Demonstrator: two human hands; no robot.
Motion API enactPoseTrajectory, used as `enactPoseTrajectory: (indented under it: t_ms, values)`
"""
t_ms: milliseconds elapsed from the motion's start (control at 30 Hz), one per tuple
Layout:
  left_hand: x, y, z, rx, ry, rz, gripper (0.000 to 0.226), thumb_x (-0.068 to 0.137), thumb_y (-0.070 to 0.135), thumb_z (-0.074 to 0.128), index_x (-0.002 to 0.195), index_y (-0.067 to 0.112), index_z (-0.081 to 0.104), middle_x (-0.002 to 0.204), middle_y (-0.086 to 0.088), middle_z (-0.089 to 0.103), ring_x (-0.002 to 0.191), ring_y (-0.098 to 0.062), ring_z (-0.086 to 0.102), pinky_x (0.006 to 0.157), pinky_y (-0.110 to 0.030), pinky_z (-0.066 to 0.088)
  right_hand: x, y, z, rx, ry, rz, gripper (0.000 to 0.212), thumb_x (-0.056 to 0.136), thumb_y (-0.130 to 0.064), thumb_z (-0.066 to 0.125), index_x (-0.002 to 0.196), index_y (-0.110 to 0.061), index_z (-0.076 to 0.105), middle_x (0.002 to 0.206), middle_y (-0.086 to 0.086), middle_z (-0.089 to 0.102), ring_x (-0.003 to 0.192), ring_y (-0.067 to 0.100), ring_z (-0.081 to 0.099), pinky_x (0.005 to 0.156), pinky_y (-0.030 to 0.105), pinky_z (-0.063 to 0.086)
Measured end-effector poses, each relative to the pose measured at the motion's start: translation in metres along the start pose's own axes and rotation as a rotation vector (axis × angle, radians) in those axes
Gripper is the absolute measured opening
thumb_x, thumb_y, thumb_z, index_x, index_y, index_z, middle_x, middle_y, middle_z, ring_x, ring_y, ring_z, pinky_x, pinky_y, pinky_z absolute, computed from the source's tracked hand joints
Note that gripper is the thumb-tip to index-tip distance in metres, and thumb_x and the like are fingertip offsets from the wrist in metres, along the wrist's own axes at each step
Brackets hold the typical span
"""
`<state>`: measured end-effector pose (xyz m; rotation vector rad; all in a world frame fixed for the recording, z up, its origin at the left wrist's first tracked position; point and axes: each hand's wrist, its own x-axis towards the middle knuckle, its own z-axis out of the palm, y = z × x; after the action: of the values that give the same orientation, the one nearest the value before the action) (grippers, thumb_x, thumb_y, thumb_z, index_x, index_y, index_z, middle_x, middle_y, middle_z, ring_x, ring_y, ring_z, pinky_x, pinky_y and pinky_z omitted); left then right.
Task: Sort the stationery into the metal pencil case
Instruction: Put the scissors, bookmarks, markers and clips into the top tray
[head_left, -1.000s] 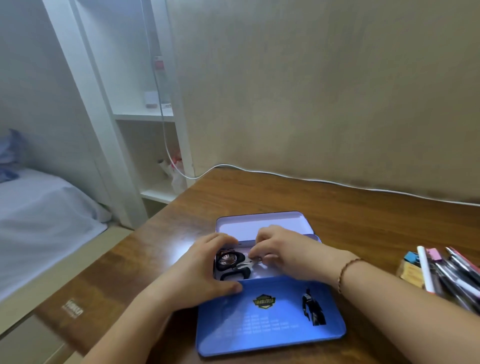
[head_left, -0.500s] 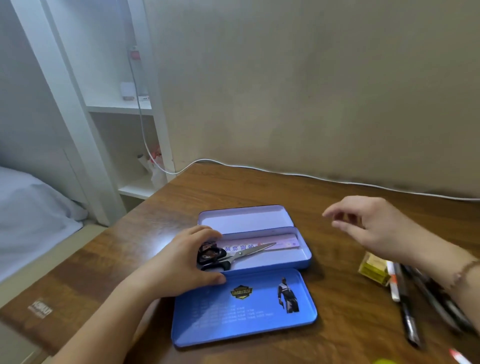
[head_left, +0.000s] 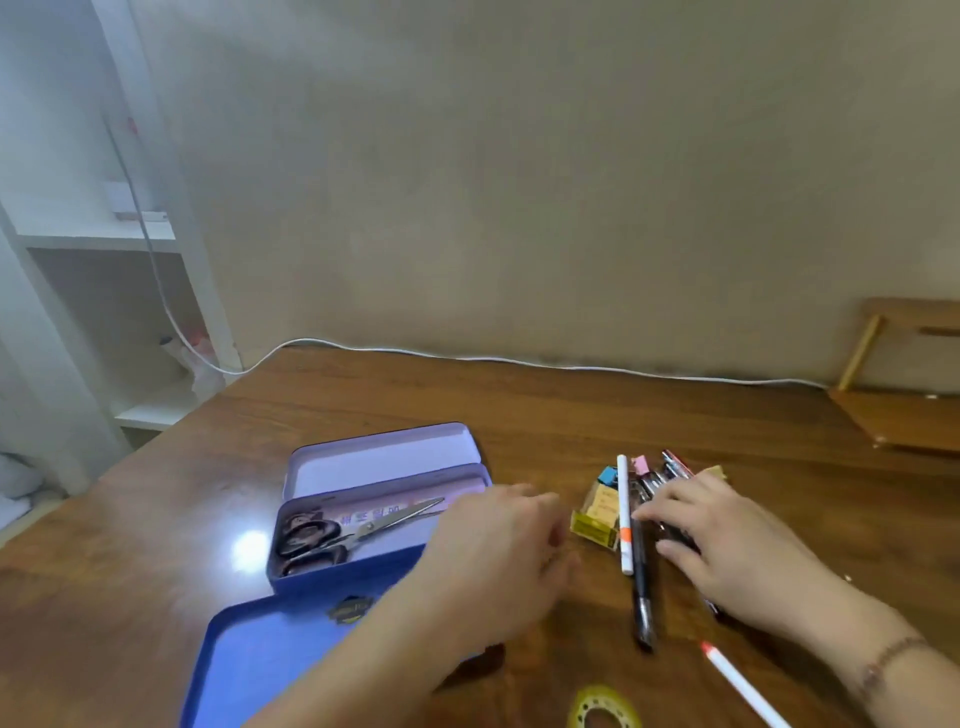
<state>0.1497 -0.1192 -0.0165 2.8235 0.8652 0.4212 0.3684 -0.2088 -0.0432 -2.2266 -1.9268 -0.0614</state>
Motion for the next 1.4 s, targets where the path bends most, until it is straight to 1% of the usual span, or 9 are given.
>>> enactPoseTrajectory:
  t_ms: [200,333,533,700,767,933,1033,1167,1400]
  values:
    - [0.031,0.048,0.035,0.172,-0.1,-0.063,0.037,0.095,0.052,0.043,0.095,0.02,0.063,0.095,-0.005,0.065,0.082,-0.027,0.06,0.062,-0.035,0.042,-0.007,0.013,0.003,0.06,0.01,-0.083,0.027,0.091,-0.041,0.054,0.118,-0.044,0.058,0.11,-0.031,0.043,0.109,-0.004,0.031,0.096,0.02,0.033]
    - [0.04,0.056,0.039,0.231,-0.16,-0.094,0.036,0.096,0.05,0.047,0.105,0.018,0.062,0.101,-0.006,0.065,0.082,-0.025,0.06,0.063,-0.036,0.048,-0.009,0.023,-0.007,0.054,0.161,0.135,0.011,0.088,-0.037,0.059,0.098,-0.041,0.06,0.1,-0.024,0.053,0.098,0.002,0.042,0.076,0.021,0.041]
    - [0.035,0.052,0.032,0.215,-0.172,-0.117,0.029,0.092,0.044,0.051,0.102,0.022,0.066,0.089,-0.001,0.063,0.079,-0.023,0.062,0.065,-0.035,0.054,-0.014,0.034,-0.02,0.135,0.108,0.291,0.011,0.084,-0.038,0.064,0.074,-0.037,0.059,0.075,-0.015,0.055,0.073,0.001,0.052,0.055,0.02,0.037]
    - [0.012,0.025,0.013,0.197,-0.147,-0.104,0.026,0.088,0.052,0.052,0.091,0.027,0.059,0.089,0.006,0.063,0.086,-0.02,0.062,0.067,-0.032,0.048,-0.036,-0.003,-0.062,0.094,-0.57,0.247,0.028,0.074,-0.056,0.069,0.089,-0.034,0.063,0.083,-0.013,0.058,0.074,0.004,0.055,0.061,0.022,0.043]
    - [0.002,0.016,0.006,0.18,-0.126,-0.089,0.025,0.085,0.054,0.05,0.087,0.029,0.055,0.085,0.009,0.06,0.085,-0.018,0.061,0.064,-0.03,0.043,-0.042,-0.017,-0.061,0.037,-0.699,0.218,0.036,0.071,-0.055,0.073,0.096,-0.034,0.059,0.087,-0.013,0.056,0.077,0.004,0.052,0.062,0.023,0.043]
    - [-0.015,-0.036,-0.03,-0.063,0.088,-0.147,0.014,0.087,0.048,0.063,0.086,0.034,0.06,0.075,0.015,0.058,0.07,-0.006,0.054,0.06,-0.024,0.042,-0.04,-0.017,-0.048,0.106,-0.646,0.147,0.026,0.08,-0.038,0.068,0.1,-0.043,0.051,0.082,-0.015,0.054,0.078,0.003,0.053,0.07,0.024,0.046]
    - [-0.026,-0.108,-0.049,-0.135,0.238,-0.281,0.013,0.085,0.028,0.072,0.083,0.036,0.063,0.077,0.014,0.061,0.071,-0.006,0.056,0.067,-0.032,0.049,-0.037,-0.007,-0.064,0.418,-0.577,0.089,0.024,0.083,-0.033,0.068,0.098,-0.049,0.059,0.075,-0.013,0.062,0.068,0.005,0.055,0.068,0.026,0.049]
    - [-0.045,-0.179,-0.036,-0.186,0.306,-0.452,0.032,0.081,0.013,0.076,0.075,0.041,0.061,0.084,0.01,0.063,0.076,-0.01,0.057,0.072,-0.033,0.045,-0.005,-0.027,-0.083,1.075,-0.298,0.01,0.026,0.07,-0.027,0.085,0.084,-0.011,0.069,0.074,0.018,0.062,0.06,0.026,0.055,0.055,0.034,0.05]
    - [-0.051,-0.206,-0.015,-0.479,0.31,-0.523,0.013,0.081,0.013,0.075,0.08,0.026,0.072,0.077,0.002,0.07,0.058,-0.003,0.051,0.062,-0.017,0.046,0.099,-0.131,-0.03,1.105,0.069,0.002,0.009,0.074,-0.001,0.078,0.078,-0.004,0.071,0.062,0.007,0.067,0.052,0.015,0.062,0.052,0.028,0.052]
